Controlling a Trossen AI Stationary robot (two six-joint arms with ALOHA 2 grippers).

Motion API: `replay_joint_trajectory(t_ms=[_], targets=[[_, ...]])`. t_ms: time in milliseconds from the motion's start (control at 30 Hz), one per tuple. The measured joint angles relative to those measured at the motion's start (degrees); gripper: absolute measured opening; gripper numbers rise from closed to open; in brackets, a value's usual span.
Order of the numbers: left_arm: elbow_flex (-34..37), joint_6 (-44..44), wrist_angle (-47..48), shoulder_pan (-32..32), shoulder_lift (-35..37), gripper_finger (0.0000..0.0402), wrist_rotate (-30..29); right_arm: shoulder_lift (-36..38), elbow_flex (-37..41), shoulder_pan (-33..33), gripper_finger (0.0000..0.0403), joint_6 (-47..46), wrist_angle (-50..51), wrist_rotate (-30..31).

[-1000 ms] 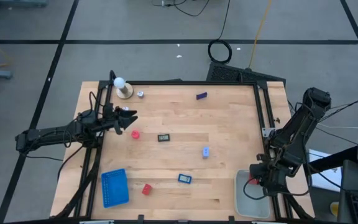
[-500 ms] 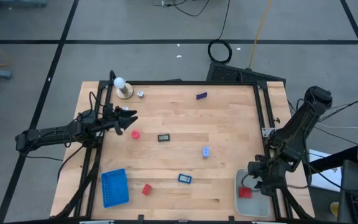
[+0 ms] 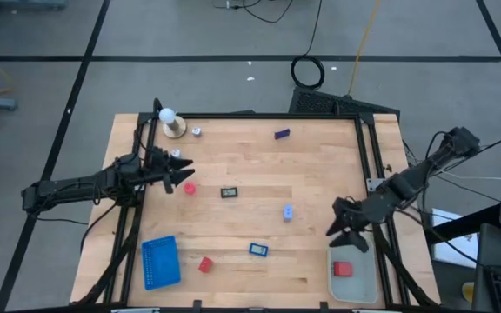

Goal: Pick & Place Office items
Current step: Put the blue charger adapter into the gray bin

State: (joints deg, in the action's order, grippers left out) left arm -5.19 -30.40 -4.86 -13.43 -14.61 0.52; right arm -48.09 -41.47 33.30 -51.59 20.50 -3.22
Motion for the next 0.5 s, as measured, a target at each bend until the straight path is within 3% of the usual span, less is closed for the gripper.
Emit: replay_joint_trajectory(t_ms=[200, 500], targets=[[0.0, 7.16, -3.57, 0.0, 0.02, 0.0259, 6.25, -4.81, 0.0, -6.92, 0.0202, 9.67, -7.32, -5.96], [0.0, 9.29, -8.88, 0.0, 0.0, 0.0259, 14.31, -11.23, 0.0, -13.48, 0.0203, 29.23, -16.07, -5.87]])
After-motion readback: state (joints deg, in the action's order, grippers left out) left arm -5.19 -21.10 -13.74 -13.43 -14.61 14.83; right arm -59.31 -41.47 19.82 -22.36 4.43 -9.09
